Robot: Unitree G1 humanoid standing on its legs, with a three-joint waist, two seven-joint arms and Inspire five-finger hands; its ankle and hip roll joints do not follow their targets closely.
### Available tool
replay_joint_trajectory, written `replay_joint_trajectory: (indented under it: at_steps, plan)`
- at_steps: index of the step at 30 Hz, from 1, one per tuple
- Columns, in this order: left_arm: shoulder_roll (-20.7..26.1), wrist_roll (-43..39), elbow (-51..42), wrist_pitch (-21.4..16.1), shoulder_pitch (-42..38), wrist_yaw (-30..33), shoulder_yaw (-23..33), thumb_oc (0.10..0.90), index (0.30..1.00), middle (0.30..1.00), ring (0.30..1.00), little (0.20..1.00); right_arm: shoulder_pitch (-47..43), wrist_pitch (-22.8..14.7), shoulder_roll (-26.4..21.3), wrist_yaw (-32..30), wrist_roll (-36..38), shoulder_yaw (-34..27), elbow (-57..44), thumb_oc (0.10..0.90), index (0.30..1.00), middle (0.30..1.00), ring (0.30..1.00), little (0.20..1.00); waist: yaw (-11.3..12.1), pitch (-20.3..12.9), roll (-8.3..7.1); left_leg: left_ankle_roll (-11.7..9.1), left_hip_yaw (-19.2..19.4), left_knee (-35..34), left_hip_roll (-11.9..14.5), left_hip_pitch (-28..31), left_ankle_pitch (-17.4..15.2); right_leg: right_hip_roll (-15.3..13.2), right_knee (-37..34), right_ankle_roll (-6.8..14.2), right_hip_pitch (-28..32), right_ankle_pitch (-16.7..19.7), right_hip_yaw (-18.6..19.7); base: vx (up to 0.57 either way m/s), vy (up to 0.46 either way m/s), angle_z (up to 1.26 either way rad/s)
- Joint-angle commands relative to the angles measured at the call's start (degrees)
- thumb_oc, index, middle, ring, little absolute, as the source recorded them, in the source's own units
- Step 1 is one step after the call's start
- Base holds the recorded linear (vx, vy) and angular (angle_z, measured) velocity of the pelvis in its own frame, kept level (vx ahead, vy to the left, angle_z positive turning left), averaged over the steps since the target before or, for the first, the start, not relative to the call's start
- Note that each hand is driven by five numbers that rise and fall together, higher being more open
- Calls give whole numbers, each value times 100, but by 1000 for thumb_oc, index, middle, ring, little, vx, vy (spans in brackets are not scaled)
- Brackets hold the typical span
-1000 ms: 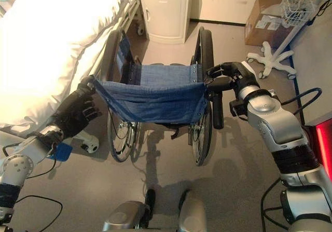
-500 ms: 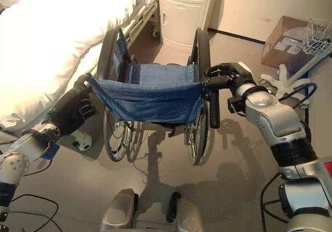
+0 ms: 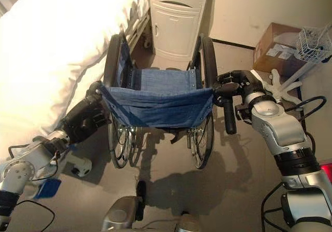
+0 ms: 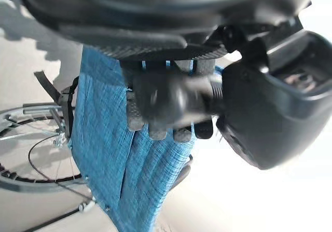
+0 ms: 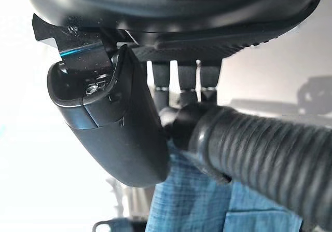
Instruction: Push the wheelchair next to the bed
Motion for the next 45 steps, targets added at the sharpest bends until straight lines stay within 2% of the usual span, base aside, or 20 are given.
replay_joint_trajectory:
  at_steps: [1,5,8,9,10,11,14,16,23,38,39,40,41,45]
  plan:
    - [269,-621,-270,-699,-1158,-440,671,400,300,300,300,300,9,-648,215,401,675,345,-768,400,300,300,300,300,-33,-1132,110,-438,-374,493,144,-710,33,643,1224,-267,-44,-176,-192,252,204,5]
    - [411,-577,-157,-739,-1377,-483,486,400,300,300,300,300,125,-708,293,377,676,303,-740,400,300,300,300,300,19,-1218,41,-190,-211,559,-168,-657,-207,529,1762,-115,-82,152,-344,197,177,1]
    - [416,-490,-111,-757,-1390,-435,491,400,300,300,300,300,43,-704,405,442,608,381,-642,400,300,300,300,300,64,-1217,59,-125,-31,562,-217,-567,-316,388,1764,-87,-237,208,-535,159,143,-10]
    - [397,-465,-90,-796,-1378,-360,481,400,300,300,300,300,-11,-659,468,473,514,407,-628,400,300,300,300,300,54,-1152,77,-185,11,665,-218,-589,-340,404,1330,-197,-312,87,-558,84,44,-38]
    - [398,-462,-88,-805,-1377,-357,476,400,300,300,300,300,-17,-651,474,474,508,411,-625,400,300,300,300,300,49,-1145,80,-197,7,686,-214,-593,-347,413,1253,-212,-305,85,-564,88,38,-47]
    - [364,-491,-74,-850,-1378,-264,444,400,300,300,300,300,-69,-604,495,478,456,440,-615,400,300,300,300,300,28,-1081,83,-273,5,827,-221,-650,-366,416,812,-301,-336,77,-549,37,17,-24]
    - [260,-589,-48,-1074,-1358,-59,408,400,300,300,300,300,-275,-569,514,541,350,564,-546,400,300,300,300,300,20,-891,98,-397,78,1215,-156,-844,-350,353,184,-362,-446,444,-669,-3,10,-26]
    - [105,-490,3,-1075,-1349,-34,451,400,300,300,300,300,-519,-570,551,576,319,723,-375,400,300,300,300,300,69,-812,110,-394,99,1303,-104,-887,-392,307,140,-351,-455,510,-716,12,4,-2]
    - [70,-338,234,-1263,-1367,-132,406,400,300,300,300,300,-788,-632,428,659,371,932,-126,400,300,300,300,300,44,-829,69,-420,77,1247,-154,-805,-509,271,-256,-307,-468,746,-722,30,6,0]
    - [-47,-176,227,-1319,-1490,7,295,400,300,300,300,300,-823,-712,528,314,559,942,-37,400,300,300,300,300,17,-751,73,-376,22,1211,-175,-668,-625,253,-268,-304,-548,815,-761,6,0,-2]
    - [-51,-161,235,-1327,-1500,40,293,400,300,300,300,300,-822,-723,546,292,540,933,-33,511,467,467,467,467,14,-744,76,-373,22,1201,-176,-660,-625,254,-267,-303,-554,818,-766,0,0,0]
    - [-54,-153,244,-1332,-1504,46,289,516,474,474,474,474,-819,-735,554,283,529,934,-26,577,566,566,566,566,13,-743,76,-372,23,1198,-176,-656,-625,253,-266,-302,-555,818,-768,0,0,0]
    - [-52,-108,272,-1335,-1532,80,282,800,900,900,900,900,-804,-747,560,182,557,918,-4,800,900,900,900,900,5,-740,77,-366,27,1180,-178,-635,-626,254,-266,-302,-561,823,-773,0,0,0]
    - [-16,-113,288,-1373,-1566,197,302,800,900,900,900,900,-802,-765,534,57,560,840,-35,800,900,900,900,900,-4,-744,70,-351,22,1123,-182,-589,-620,265,-280,-296,-558,829,-779,0,0,0]
